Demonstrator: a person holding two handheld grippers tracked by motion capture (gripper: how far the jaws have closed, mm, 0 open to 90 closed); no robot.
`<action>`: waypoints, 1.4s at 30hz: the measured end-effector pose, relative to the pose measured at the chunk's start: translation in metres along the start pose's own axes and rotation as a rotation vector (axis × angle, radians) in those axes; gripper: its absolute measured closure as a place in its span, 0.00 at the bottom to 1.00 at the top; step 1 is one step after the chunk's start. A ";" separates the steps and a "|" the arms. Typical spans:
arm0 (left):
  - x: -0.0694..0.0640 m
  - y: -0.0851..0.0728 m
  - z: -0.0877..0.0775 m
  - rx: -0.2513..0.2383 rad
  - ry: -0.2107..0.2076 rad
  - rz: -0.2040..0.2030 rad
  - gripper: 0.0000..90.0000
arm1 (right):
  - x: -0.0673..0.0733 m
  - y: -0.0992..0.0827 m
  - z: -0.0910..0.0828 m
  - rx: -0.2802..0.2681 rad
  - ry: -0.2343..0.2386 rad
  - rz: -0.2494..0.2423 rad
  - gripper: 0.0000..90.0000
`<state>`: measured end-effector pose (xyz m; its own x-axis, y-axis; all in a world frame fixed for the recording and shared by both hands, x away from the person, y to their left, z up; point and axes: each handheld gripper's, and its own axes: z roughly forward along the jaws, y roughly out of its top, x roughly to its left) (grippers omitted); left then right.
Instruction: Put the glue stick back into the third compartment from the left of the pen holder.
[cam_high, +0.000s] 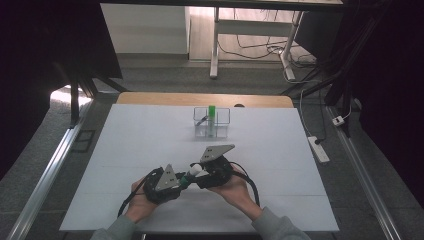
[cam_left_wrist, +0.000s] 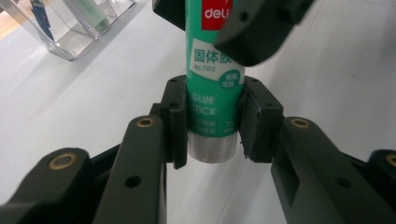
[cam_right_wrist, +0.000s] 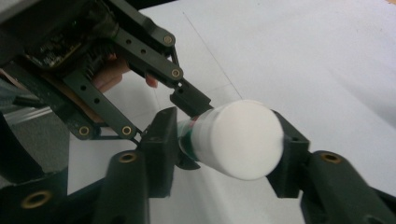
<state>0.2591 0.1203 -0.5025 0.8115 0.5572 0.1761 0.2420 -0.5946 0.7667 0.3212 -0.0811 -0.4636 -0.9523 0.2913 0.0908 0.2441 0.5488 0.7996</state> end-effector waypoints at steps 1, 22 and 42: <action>0.000 0.000 0.000 0.000 0.000 0.000 0.73 | -0.001 0.000 0.000 -0.009 0.010 0.010 0.61; 0.008 -0.007 -0.004 -0.018 0.047 -0.097 0.47 | -0.010 0.003 -0.022 -0.100 -0.056 0.016 0.71; 0.023 -0.030 -0.027 -0.020 0.070 -0.201 0.40 | -0.033 0.002 -0.069 -0.196 -0.197 0.059 0.71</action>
<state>0.2557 0.1666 -0.5045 0.7089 0.7028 0.0601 0.3844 -0.4563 0.8025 0.3409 -0.1436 -0.4239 -0.8786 0.4759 0.0390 0.2400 0.3694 0.8977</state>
